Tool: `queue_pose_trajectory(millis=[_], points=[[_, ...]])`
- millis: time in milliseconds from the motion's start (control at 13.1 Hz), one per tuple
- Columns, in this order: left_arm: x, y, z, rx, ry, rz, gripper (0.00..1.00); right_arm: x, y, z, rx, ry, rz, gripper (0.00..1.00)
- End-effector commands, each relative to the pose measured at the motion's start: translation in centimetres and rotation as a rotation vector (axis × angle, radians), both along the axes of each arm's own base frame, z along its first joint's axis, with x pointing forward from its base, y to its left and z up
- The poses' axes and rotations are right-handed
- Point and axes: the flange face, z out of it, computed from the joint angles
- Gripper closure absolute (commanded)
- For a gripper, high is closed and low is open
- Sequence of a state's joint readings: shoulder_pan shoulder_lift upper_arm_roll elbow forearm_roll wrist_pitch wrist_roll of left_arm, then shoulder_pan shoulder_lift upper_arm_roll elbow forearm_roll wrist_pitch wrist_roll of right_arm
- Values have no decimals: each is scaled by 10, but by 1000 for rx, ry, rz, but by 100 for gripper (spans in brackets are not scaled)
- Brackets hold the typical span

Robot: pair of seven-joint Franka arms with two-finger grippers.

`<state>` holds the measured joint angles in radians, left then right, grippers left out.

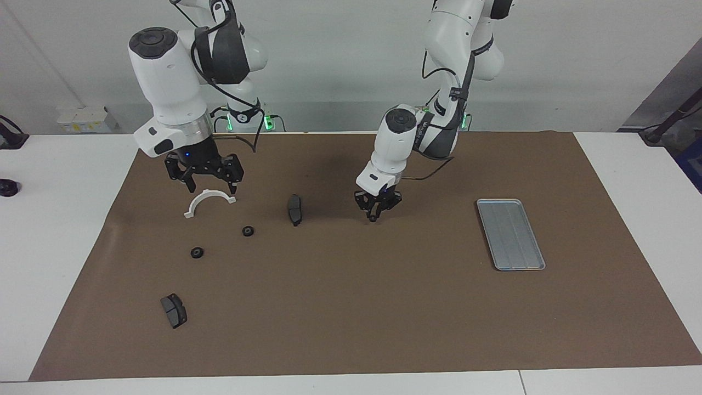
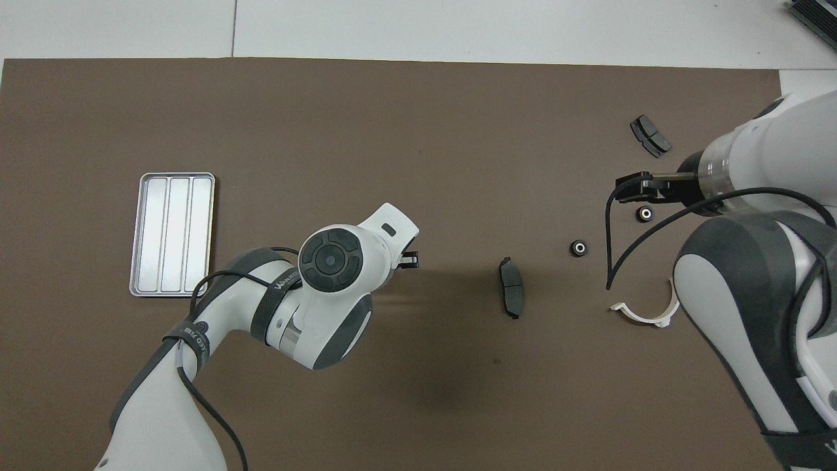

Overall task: Place bearing gear from tray to pile
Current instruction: 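Carry the third gear with the left gripper to mid-table and release it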

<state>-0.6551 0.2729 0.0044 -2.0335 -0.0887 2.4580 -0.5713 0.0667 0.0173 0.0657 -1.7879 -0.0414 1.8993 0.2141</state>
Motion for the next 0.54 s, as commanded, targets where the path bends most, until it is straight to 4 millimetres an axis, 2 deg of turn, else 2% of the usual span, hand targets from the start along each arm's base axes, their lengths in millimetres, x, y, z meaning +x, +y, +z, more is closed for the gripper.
queue_pose_trajectory(millis=[0,76,229,306,459], points=[[22,10,16,-1,-51,0,0,-6,2,6,35,14,17,0],[46,31,33,-13,-69,46,0,-6,3,7,37,12,18,0],[80,73,72,-1,-50,109,0,-7,13,6,41,10,28,0],[95,91,93,14,-21,136,0,-8,24,5,63,13,20,0],[124,156,127,34,1,160,0,-12,65,-1,77,13,7,0]])
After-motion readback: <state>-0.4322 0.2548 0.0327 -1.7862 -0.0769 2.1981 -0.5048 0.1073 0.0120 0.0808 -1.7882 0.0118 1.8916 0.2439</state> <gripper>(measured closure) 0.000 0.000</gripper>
